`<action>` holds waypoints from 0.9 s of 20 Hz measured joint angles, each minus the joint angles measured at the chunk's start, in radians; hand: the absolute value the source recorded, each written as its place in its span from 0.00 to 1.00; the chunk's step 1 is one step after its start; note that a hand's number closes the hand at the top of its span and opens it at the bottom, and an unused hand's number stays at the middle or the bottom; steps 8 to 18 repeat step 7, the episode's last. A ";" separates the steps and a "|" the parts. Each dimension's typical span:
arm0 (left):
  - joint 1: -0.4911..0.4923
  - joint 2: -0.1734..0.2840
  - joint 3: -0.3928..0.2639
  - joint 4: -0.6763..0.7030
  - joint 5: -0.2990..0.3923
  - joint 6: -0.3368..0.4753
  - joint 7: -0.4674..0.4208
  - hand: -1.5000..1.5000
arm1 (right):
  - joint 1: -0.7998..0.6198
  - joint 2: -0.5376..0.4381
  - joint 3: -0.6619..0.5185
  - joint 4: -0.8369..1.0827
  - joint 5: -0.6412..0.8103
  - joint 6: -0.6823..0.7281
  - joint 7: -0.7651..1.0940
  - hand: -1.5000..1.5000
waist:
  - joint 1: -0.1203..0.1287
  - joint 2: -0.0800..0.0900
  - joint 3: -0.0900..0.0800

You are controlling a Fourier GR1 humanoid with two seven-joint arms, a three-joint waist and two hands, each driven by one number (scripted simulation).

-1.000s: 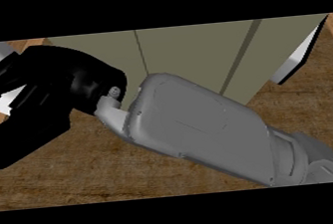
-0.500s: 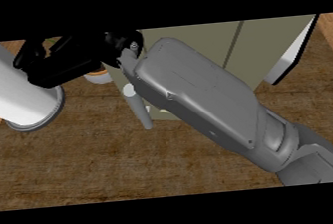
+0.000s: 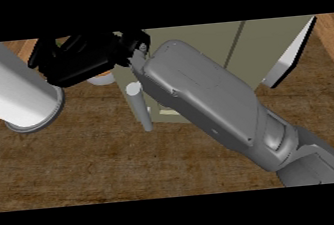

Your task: Pick up the wine, place it into the cabinet and close the cabinet

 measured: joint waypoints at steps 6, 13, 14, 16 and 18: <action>-0.018 -0.006 -0.028 -0.023 0.013 0.007 0.021 0.00 | 0.004 0.001 0.001 0.004 -0.021 0.035 -0.052 1.00 | -0.012 0.002 -0.013; -0.022 -0.007 -0.038 -0.030 0.014 0.010 0.027 0.00 | 0.002 0.001 0.003 0.006 -0.025 0.039 -0.056 1.00 | -0.014 0.002 -0.014; -0.022 -0.007 -0.038 -0.030 0.014 0.010 0.027 0.00 | 0.002 0.001 0.003 0.006 -0.025 0.039 -0.056 1.00 | -0.014 0.002 -0.014; -0.022 -0.007 -0.038 -0.030 0.014 0.010 0.027 0.00 | 0.002 0.001 0.003 0.006 -0.025 0.039 -0.056 1.00 | -0.014 0.002 -0.014; -0.022 -0.007 -0.038 -0.030 0.014 0.010 0.027 0.00 | 0.002 0.001 0.003 0.006 -0.025 0.039 -0.056 1.00 | -0.014 0.002 -0.014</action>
